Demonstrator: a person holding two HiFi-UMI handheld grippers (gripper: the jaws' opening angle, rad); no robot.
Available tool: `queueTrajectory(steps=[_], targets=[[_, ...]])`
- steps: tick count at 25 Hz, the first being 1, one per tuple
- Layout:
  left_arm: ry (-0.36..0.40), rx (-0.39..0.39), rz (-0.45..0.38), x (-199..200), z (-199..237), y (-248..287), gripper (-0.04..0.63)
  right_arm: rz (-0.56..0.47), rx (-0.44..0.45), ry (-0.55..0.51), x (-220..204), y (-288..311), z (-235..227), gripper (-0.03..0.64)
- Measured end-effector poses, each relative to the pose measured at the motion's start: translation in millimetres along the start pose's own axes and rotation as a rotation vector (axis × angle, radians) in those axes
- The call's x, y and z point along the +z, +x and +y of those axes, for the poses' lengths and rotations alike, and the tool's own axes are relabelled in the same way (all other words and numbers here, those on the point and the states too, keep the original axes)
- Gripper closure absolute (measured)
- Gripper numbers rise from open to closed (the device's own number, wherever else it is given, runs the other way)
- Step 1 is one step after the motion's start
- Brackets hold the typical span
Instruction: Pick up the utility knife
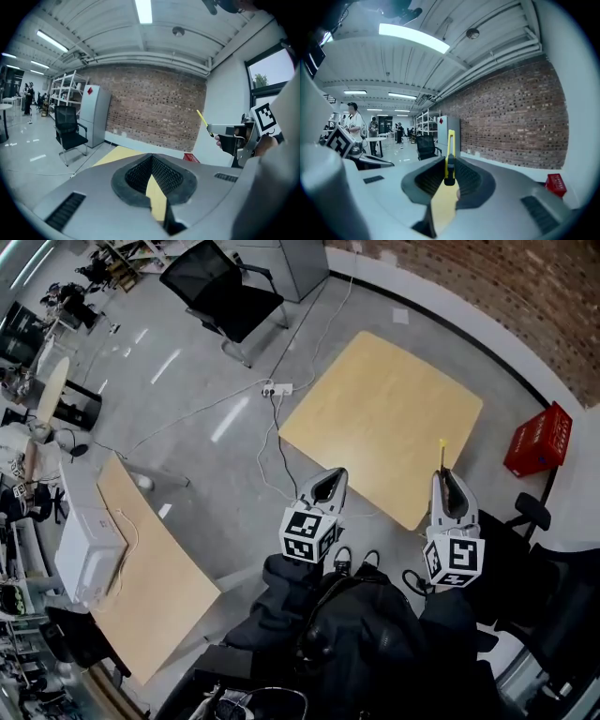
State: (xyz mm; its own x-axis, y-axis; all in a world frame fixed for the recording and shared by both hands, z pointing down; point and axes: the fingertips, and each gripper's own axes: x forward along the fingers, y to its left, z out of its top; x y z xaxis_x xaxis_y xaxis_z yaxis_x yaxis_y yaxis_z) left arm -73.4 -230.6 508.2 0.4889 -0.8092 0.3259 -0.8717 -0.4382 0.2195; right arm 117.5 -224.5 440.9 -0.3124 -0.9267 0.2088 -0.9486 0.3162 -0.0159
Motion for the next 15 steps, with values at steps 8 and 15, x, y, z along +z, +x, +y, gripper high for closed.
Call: queueTrajectory(steps=[8,15], targets=[[0.053,-0.015,-0.108,57,-17,-17,0.594,-0.1,-0.019,0.005,44,-32,-3,0.548],[0.067,-0.031,-0.198,102,-30,-30,0.594,-0.174,-0.025,0.001,80,-52,-4,0.548]])
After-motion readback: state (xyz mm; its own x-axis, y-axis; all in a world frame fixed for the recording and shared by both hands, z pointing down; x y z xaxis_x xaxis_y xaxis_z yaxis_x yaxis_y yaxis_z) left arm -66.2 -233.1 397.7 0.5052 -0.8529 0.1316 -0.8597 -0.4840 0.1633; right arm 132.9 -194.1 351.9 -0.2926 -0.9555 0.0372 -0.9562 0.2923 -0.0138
